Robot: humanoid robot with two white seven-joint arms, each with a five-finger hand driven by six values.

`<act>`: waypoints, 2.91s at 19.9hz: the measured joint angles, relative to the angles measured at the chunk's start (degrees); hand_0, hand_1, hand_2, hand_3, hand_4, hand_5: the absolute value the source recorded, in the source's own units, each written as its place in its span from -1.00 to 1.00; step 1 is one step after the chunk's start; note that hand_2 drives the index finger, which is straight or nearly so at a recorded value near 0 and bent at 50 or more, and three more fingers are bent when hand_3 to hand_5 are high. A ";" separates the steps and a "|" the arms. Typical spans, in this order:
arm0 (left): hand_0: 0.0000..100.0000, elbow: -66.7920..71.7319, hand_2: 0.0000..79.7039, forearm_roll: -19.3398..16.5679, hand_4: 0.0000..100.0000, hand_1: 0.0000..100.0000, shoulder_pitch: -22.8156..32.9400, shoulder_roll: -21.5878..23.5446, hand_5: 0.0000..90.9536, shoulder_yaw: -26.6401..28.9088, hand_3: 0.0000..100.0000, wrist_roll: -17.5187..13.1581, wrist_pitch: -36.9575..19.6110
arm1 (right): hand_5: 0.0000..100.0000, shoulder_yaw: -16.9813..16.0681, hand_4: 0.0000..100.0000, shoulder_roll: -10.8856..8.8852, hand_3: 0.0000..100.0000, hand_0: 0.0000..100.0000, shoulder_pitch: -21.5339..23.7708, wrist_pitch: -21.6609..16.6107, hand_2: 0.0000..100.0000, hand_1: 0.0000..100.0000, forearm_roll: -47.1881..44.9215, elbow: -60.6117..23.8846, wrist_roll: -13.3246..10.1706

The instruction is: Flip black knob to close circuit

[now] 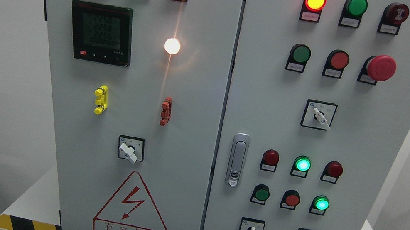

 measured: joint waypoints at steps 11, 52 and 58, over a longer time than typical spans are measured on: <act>-0.76 0.00 -1.00 0.00 -1.00 0.11 0.00 0.00 -1.00 0.00 -1.00 0.00 0.00 | -1.00 -0.34 -1.00 -0.01 -1.00 -1.00 -0.42 -1.36 -1.00 -0.76 -0.51 0.83 0.64; -0.76 0.00 -1.00 0.00 -1.00 0.11 0.00 -0.01 -1.00 0.00 -1.00 0.00 0.00 | 0.57 -0.89 0.54 1.31 0.78 -1.00 5.33 -12.00 0.57 -1.00 37.90 -29.69 -17.38; -0.76 0.00 -1.00 0.00 -1.00 0.11 0.00 -0.01 -1.00 0.00 -1.00 0.00 0.00 | 0.66 -0.84 0.61 1.47 0.85 -0.99 6.37 -11.75 0.65 -1.00 48.40 -38.69 -18.91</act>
